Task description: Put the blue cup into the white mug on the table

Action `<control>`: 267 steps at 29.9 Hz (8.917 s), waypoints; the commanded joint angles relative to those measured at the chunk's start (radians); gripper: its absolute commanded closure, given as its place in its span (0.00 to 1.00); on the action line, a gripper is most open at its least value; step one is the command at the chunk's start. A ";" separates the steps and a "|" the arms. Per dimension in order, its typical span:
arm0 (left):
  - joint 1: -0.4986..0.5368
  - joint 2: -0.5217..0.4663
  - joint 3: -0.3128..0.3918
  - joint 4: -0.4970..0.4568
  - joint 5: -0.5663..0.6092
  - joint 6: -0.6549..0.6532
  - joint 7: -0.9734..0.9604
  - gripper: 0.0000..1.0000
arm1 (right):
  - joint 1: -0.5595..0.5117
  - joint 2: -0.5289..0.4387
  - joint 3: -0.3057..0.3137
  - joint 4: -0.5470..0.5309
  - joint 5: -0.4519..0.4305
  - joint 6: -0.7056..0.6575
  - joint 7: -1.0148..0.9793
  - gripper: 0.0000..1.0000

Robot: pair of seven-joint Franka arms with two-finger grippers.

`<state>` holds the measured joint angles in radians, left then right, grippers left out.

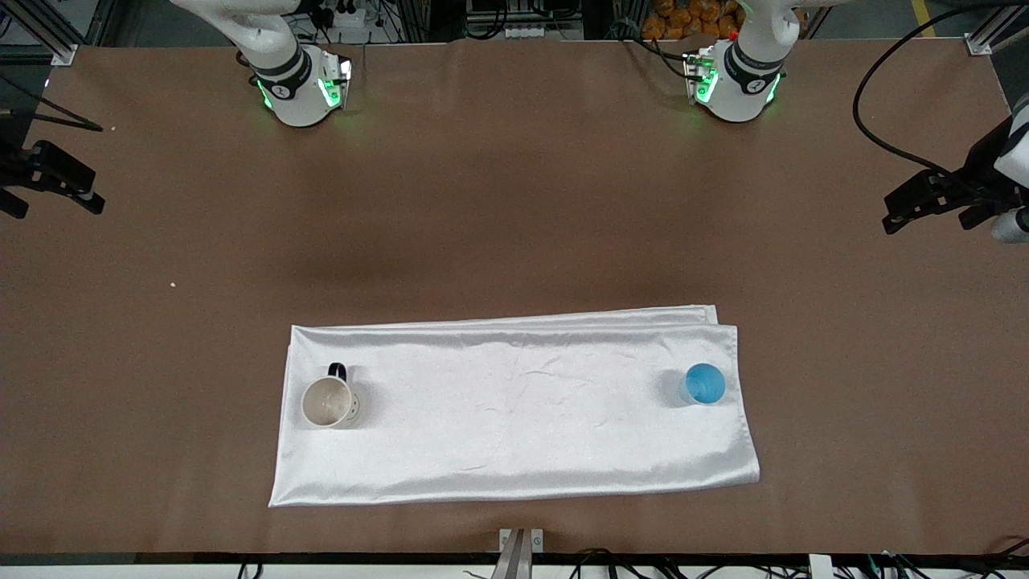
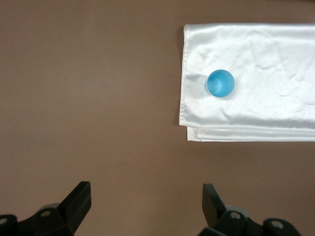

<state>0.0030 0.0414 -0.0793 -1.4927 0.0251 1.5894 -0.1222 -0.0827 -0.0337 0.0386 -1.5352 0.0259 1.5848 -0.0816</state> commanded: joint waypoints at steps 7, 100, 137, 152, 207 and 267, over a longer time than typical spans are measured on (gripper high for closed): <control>0.002 -0.014 0.003 -0.009 -0.013 -0.011 0.016 0.00 | -0.003 0.005 0.001 0.009 0.006 -0.005 0.013 0.00; -0.152 0.672 0.000 -0.014 -0.005 0.689 -0.148 0.31 | 0.253 0.669 0.007 -0.005 0.075 0.563 0.011 0.00; -0.182 0.669 0.006 -0.011 0.076 0.707 -0.237 1.00 | 0.264 0.833 0.003 0.107 0.025 0.649 0.189 0.00; -0.181 0.612 0.007 -0.011 0.078 0.696 -0.229 1.00 | 0.264 0.854 0.003 0.135 0.025 0.650 0.195 0.27; -0.210 0.496 -0.005 -0.011 0.078 0.589 -0.228 1.00 | 0.379 0.253 0.049 -0.569 0.043 0.785 0.310 1.00; -0.325 0.473 -0.073 -0.009 0.078 0.386 -0.298 1.00 | 0.890 0.376 0.040 -0.661 0.025 1.115 1.014 1.00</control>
<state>-0.3115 0.5274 -0.1503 -1.5045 0.0897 1.9848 -0.3935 0.7891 0.3146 0.0916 -2.2077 0.0719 2.6694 0.8983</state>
